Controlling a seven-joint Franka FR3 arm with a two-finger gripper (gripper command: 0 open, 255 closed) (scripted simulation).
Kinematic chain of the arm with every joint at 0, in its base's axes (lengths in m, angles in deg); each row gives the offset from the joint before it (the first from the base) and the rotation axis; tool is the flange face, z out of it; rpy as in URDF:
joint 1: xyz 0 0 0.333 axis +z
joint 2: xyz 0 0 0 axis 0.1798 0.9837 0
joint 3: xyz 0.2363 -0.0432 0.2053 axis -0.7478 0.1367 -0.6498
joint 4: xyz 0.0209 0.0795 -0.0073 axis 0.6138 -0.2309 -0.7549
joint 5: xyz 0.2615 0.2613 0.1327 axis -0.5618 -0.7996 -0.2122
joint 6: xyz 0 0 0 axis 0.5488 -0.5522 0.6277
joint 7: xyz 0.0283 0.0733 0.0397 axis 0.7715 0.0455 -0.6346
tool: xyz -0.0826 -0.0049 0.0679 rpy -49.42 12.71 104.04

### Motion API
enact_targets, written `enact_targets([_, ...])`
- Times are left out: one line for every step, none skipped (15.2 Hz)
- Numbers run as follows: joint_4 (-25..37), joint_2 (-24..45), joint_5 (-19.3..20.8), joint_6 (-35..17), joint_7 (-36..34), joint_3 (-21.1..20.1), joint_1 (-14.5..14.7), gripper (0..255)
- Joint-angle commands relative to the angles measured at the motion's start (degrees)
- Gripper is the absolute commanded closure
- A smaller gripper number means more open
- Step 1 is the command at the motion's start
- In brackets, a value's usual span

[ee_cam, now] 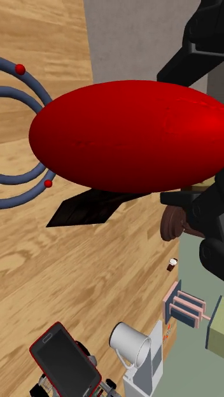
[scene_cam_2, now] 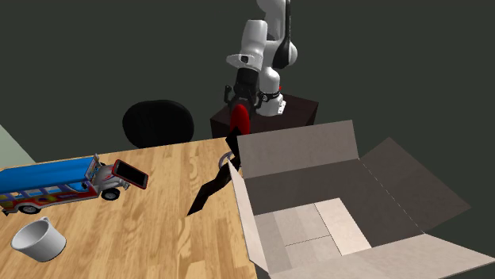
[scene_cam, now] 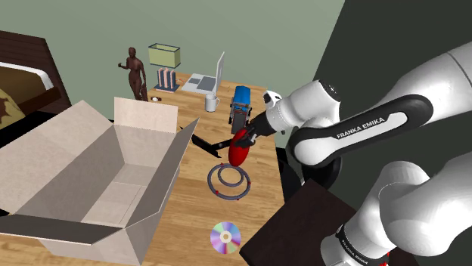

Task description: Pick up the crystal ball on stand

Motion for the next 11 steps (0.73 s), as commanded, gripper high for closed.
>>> enact_targets([0.68, -1.65, 0.06, 2.28, 0.06, 0.01, -0.13, 255])
enact_targets([1.0, -2.46, 0.09, 3.42, 0.02, -0.08, -0.23, 255])
enact_targets([1.33, -3.25, 0.12, 4.54, -0.01, -0.17, -0.32, 255])
enact_targets([1.68, -4.02, 0.14, 5.66, -0.05, -0.24, -0.39, 255])
enact_targets([2.05, -4.75, 0.17, 6.76, -0.09, -0.31, -0.46, 255])
enact_targets([2.43, -5.46, 0.2, 7.85, -0.13, -0.37, -0.52, 255])
enact_targets([2.83, -6.14, 0.22, 8.93, -0.16, -0.42, -0.58, 255])
enact_targets([3.24, -6.8, 0.25, 10.0, -0.19, -0.47, -0.63, 255])
enact_targets([3.67, -7.42, 0.27, 11.05, -0.22, -0.52, -0.67, 255])
enact_targets([3.72, -7.54, 0.27, 11.22, -0.23, -0.53, -0.68, 255])
enact_targets([3.73, -7.52, 0.27, 11.21, -0.23, -0.53, -0.68, 255])
